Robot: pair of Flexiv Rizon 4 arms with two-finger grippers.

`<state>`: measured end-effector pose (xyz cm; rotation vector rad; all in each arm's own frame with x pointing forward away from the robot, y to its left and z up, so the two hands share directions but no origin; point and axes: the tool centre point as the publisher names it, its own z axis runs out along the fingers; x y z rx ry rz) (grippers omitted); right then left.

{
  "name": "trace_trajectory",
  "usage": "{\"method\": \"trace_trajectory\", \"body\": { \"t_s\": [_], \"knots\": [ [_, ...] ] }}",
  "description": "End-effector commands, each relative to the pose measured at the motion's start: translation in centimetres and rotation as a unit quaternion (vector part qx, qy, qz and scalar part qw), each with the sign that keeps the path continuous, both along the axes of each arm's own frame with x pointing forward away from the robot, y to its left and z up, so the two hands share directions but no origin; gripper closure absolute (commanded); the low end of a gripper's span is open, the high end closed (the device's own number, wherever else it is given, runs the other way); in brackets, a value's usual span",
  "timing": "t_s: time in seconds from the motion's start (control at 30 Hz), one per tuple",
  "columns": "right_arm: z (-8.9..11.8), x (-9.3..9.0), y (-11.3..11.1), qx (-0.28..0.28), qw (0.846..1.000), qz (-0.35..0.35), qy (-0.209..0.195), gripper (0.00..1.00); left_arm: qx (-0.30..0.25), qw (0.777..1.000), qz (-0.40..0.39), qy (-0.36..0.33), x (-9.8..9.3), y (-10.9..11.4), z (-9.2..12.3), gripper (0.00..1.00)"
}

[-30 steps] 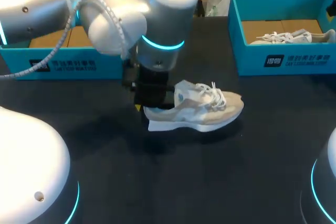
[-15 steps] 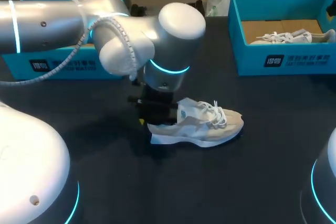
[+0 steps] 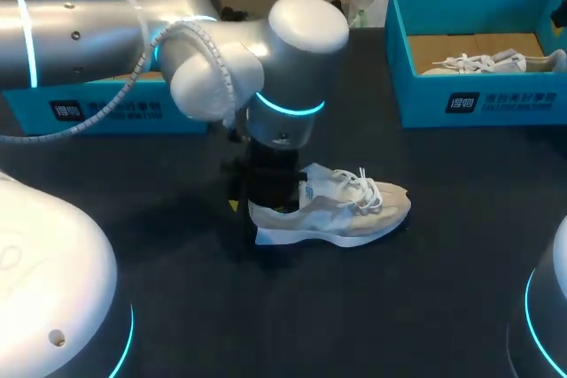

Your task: Take the shoe out of the shoebox, open the shoe tongue, remove and reinsert the insole, then place the shoe into the shoebox

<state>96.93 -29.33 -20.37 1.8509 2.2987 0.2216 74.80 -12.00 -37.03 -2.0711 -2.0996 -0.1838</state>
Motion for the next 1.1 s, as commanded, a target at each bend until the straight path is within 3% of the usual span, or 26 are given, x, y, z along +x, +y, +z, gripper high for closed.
{"method": "trace_trajectory", "body": {
  "t_s": [0.03,0.47,0.67,0.97,1.1],
  "knots": [
    [0.0,0.1,0.0,0.000,1.000,0.000,0.001,0.00,-0.035,0.999,0.009,0.001,-0.4,1.4,2.6,0.00],
    [0.0,0.1,0.0,0.000,1.000,0.000,0.001,0.00,-0.180,0.976,0.118,0.032,-0.7,2.7,7.5,0.00],
    [0.0,0.1,0.0,0.000,1.000,0.000,0.001,0.00,-0.245,0.950,0.183,0.056,-0.9,4.2,8.4,0.00],
    [0.0,0.1,0.0,0.000,1.000,0.000,0.001,0.00,-0.344,0.894,0.266,0.108,-1.3,7.4,9.0,0.00],
    [0.0,0.1,0.0,0.000,1.000,0.000,0.001,0.00,-0.344,0.894,0.266,0.108,-1.3,7.4,9.0,0.00]
  ]
}}
